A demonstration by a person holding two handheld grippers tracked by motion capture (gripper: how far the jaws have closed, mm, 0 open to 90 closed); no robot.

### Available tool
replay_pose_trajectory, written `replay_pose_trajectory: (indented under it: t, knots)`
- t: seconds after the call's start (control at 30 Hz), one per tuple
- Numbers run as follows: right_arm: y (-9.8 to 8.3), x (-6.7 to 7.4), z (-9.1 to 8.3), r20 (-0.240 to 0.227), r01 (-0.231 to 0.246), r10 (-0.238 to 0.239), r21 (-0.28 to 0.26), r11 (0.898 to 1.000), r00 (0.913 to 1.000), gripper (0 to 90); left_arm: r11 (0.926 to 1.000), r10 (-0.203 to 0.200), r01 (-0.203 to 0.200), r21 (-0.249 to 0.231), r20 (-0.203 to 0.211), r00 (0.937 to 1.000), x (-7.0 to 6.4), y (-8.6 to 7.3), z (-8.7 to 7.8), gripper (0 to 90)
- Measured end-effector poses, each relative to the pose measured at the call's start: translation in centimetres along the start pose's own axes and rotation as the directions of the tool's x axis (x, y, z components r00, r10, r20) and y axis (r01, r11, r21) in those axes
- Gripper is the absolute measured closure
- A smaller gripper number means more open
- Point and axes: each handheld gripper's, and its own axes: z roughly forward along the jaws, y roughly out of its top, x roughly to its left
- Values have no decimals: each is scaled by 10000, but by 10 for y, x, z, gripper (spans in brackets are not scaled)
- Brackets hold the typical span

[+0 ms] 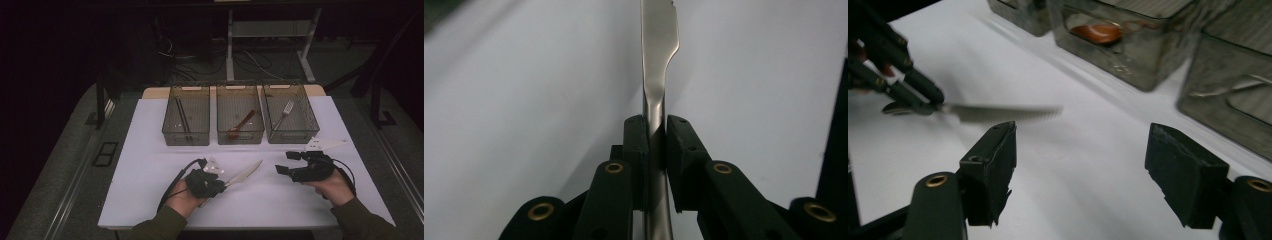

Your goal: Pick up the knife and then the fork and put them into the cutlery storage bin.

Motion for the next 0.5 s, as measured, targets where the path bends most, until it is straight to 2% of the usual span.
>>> replay_pose_trajectory:
  t: [0.1, 0.2, 0.3, 0.37, 0.5]
  knots:
    - [3, 9, 5, -490, -130, 124, -113, 9999, 9987, 289, 9978, 11, -18, -662, -107, 9999, -1, 4, -9, 792]
    - [8, 20, 15, -894, -287, 273, -151, 9995, 9956, 291, 9929, 25, -26, -1192, -10, 10000, -2, 9, -13, 792]
    - [16, 31, 25, -1407, -456, 392, -423, 9981, 9893, 330, 9900, 173, -198, -1398, -197, 9997, -7, 17, -10, 792]
    - [24, 37, 31, -1762, -547, 418, -694, 9961, 9835, 365, 9882, 134, -164, -1522, -206, 9997, -8, 22, -7, 792]
    - [35, 41, 38, -2109, -855, 611, -1086, 9904, 9756, 503, 9875, 202, -264, -1552, -413, 9989, -8, 30, 0, 792]
